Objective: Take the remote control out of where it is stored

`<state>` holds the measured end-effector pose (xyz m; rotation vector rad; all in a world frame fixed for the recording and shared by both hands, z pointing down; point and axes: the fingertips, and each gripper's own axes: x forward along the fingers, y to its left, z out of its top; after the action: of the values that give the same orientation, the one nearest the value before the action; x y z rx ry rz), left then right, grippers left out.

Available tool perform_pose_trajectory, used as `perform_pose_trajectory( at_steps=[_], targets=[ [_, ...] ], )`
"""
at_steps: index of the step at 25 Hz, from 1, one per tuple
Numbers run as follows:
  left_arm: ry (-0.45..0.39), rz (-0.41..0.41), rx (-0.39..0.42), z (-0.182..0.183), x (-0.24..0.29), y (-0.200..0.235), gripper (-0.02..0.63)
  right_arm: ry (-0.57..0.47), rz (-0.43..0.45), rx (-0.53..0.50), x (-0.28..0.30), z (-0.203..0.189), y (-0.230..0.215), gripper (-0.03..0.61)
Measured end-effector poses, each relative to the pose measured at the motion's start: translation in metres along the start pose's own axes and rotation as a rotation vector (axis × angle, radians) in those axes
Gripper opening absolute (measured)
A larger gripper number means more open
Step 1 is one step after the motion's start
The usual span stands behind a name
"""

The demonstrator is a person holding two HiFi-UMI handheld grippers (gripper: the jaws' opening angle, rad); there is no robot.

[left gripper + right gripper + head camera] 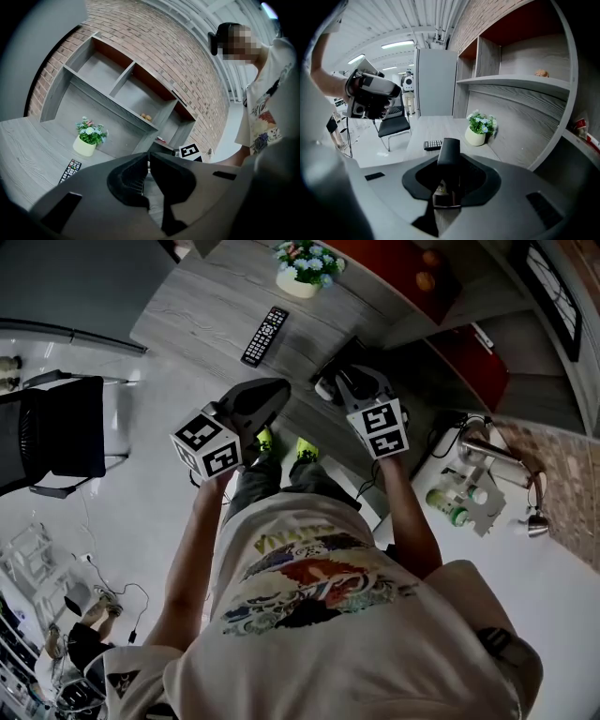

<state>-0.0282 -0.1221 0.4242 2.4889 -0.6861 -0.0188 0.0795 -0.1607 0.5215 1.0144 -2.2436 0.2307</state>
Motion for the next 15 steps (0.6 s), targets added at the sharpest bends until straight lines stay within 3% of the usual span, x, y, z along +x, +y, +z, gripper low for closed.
perform_pose_trajectory(
  at_steps=[7,15],
  targets=[
    [-0.004,-0.030,0.012,0.007,-0.001,-0.004,0.006,-0.024,-0.025,0.032,-0.010,0.006,-0.001,0.095],
    [-0.014,-0.062,0.019,0.015,0.001,-0.005,0.006,-0.067,-0.060,0.147,-0.030,0.012,-0.010,0.095]
  ],
)
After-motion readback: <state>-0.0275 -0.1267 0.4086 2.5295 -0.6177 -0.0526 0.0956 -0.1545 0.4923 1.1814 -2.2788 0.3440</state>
